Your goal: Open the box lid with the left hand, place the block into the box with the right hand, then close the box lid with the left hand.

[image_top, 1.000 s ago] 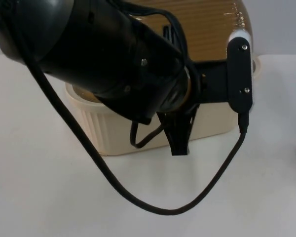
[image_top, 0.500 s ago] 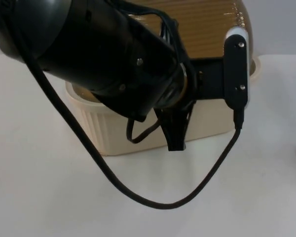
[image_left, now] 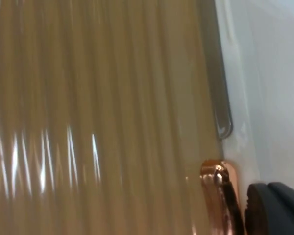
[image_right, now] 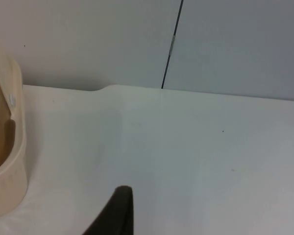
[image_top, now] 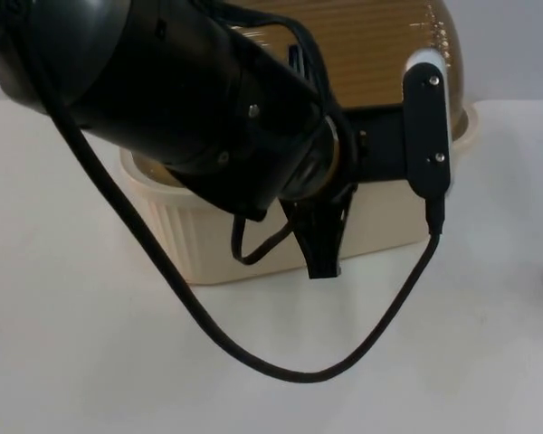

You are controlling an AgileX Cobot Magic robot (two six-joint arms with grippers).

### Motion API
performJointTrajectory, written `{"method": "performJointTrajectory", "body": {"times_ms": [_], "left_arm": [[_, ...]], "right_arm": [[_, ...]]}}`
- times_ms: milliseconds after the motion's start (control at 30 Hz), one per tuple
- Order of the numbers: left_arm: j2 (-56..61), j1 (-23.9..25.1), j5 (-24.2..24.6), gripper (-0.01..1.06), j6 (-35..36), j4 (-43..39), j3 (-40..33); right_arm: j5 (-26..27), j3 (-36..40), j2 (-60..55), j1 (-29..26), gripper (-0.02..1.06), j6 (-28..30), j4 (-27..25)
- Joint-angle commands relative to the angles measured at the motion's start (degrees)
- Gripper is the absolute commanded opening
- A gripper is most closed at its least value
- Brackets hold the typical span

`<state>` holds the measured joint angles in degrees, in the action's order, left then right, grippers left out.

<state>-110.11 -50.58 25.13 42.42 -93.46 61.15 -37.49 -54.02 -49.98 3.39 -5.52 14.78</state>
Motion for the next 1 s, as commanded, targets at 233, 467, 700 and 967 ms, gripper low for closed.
{"method": "performJointTrajectory", "body": {"times_ms": [233, 467, 700, 967], "left_arm": [[-0.08, 0.66, 4.77, 0.00, 1.45, -3.72, 0.21], [-0.08, 0.66, 7.67, 0.00, 3.70, -6.49, 1.76], [-0.08, 2.67, 7.86, 0.00, 4.42, -6.49, 5.40], [-0.08, 8.28, 7.56, 0.00, 4.42, -6.49, 11.23]], "right_arm": [[-0.01, -0.16, 0.21, -0.19, 1.05, -0.09, 0.14], [-0.47, -0.16, 0.21, -0.19, 1.05, -0.09, 0.14], [-0.57, -0.16, 0.21, -0.19, 1.05, -0.09, 0.14], [-0.68, -0.16, 0.21, -0.19, 1.05, -0.09, 0.14]]}}
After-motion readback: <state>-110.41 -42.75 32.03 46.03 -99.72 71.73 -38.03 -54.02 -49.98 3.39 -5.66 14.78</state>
